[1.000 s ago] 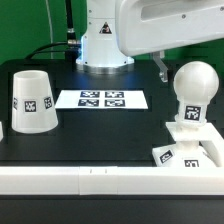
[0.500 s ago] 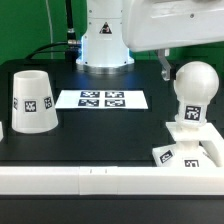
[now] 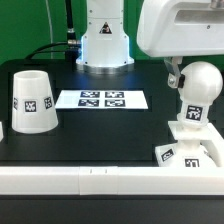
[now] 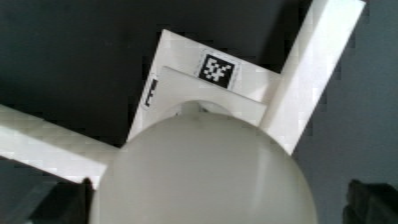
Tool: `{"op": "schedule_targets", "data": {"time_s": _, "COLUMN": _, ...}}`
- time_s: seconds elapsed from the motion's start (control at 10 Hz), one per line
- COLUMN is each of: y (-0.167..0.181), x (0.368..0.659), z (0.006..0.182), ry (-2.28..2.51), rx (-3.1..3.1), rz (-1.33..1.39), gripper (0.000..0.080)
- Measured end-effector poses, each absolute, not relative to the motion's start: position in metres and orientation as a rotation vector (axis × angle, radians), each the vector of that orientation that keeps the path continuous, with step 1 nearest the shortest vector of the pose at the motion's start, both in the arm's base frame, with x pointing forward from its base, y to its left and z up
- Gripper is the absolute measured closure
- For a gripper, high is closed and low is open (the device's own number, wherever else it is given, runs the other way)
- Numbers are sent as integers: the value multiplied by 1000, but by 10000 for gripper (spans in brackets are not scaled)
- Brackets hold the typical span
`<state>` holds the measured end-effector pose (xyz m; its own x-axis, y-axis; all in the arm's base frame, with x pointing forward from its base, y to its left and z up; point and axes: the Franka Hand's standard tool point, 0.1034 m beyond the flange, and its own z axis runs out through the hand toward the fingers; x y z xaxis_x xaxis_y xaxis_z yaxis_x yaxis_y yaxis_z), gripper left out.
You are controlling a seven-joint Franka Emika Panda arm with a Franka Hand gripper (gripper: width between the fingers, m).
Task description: Assemble lamp
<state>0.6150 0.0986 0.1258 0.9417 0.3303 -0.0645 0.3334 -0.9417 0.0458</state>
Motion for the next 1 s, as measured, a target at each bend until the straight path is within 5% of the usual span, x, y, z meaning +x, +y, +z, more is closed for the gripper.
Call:
{"op": "schedule_targets", "data": {"time_s": 0.5, "y": 88, "x": 624, "z": 129, "ry": 566, "rx": 3036, "rz": -72, "gripper": 127}}
{"op": "schedule_targets", "data": {"time_s": 0.6, "y": 88, "x": 624, "z": 129, "ry": 567, "rx": 3035, "rz": -71, "gripper": 229}}
{"op": "schedule_targets", "data": {"time_s": 1.0, "y": 88, "x": 624, "z": 129, "ry": 523, "rx": 3043, "rz": -70, "gripper": 228}}
